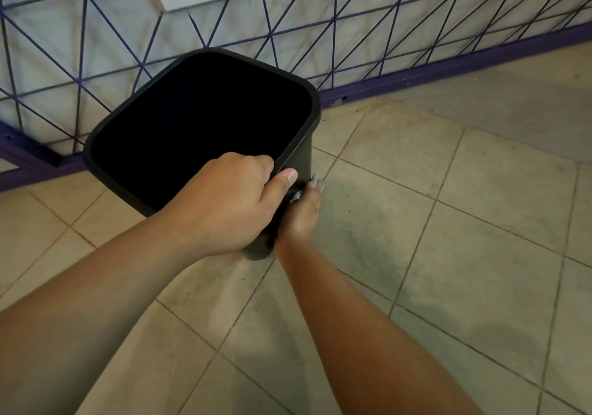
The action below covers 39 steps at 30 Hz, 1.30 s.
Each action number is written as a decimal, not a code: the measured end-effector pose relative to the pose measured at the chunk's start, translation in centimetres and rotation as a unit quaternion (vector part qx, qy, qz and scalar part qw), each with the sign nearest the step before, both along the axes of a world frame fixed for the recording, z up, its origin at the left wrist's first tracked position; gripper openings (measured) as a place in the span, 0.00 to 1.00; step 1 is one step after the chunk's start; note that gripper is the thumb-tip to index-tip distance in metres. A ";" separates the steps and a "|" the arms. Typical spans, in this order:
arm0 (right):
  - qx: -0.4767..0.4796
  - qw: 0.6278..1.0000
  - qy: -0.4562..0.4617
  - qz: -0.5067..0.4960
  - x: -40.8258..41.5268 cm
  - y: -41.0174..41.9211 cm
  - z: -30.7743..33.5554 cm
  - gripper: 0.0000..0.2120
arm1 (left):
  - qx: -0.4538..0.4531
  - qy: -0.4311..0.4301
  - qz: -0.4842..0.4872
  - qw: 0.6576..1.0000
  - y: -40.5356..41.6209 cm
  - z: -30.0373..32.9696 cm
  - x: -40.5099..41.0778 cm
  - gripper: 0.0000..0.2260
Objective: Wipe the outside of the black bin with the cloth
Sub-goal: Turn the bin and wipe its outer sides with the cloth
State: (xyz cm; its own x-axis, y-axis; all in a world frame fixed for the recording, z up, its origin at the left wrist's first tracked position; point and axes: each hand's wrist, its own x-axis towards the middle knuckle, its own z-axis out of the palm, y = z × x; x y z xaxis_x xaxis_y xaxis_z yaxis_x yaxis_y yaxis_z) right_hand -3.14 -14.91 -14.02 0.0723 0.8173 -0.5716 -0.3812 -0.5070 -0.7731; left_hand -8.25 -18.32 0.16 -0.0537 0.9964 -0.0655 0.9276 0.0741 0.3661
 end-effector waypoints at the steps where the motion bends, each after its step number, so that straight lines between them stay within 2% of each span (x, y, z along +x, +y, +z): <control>1: 0.020 1.000 -0.003 0.006 0.0 -0.4 0.6 0.25 | -0.001 -0.004 0.001 1.000 0.0 0.0 0.0 0.22; 4: 0.086 0.996 -0.026 0.021 -0.3 -2.4 1.9 0.25 | 0.001 -0.007 -0.002 1.000 -0.1 -0.1 0.0 0.21; 9: -0.008 1.000 -0.018 0.003 -0.4 -0.4 0.1 0.26 | 0.007 -0.003 -0.006 1.000 -0.2 0.0 -0.1 0.21; 12: 0.057 0.998 0.002 0.036 -0.1 -2.3 2.5 0.26 | 0.007 -0.020 -0.002 1.000 -0.2 0.0 -0.1 0.21; 14: 0.075 0.996 -0.018 0.042 -0.1 -2.2 2.0 0.26 | 0.009 -0.013 -0.005 1.000 -0.1 0.0 -0.1 0.21; 19: -0.002 0.999 -0.019 0.028 0.1 0.5 0.0 0.25 | 0.015 0.004 -0.003 1.000 0.2 0.0 -0.2 0.22; 23: 0.043 0.998 -0.020 0.051 -0.6 -2.0 2.7 0.26 | 0.012 -0.017 -0.005 1.000 0.4 -0.1 -0.5 0.22; 25: 0.074 0.995 -0.043 0.057 -0.5 -1.8 1.7 0.25 | 0.014 -0.006 -0.006 1.000 0.4 -0.1 -0.5 0.22; 29: 0.005 0.999 -0.030 0.036 -0.1 0.1 -0.3 0.25 | 0.017 0.009 -0.006 1.000 0.4 -0.1 -0.4 0.23; 34: 0.064 0.996 -0.018 0.061 -0.3 -1.9 2.1 0.25 | 0.013 -0.009 -0.003 1.000 0.6 -0.2 -0.6 0.23; 39: 0.011 0.999 -0.020 0.038 -0.2 0.2 0.7 0.25 | 0.021 -0.004 -0.003 1.000 0.6 -0.1 -0.6 0.24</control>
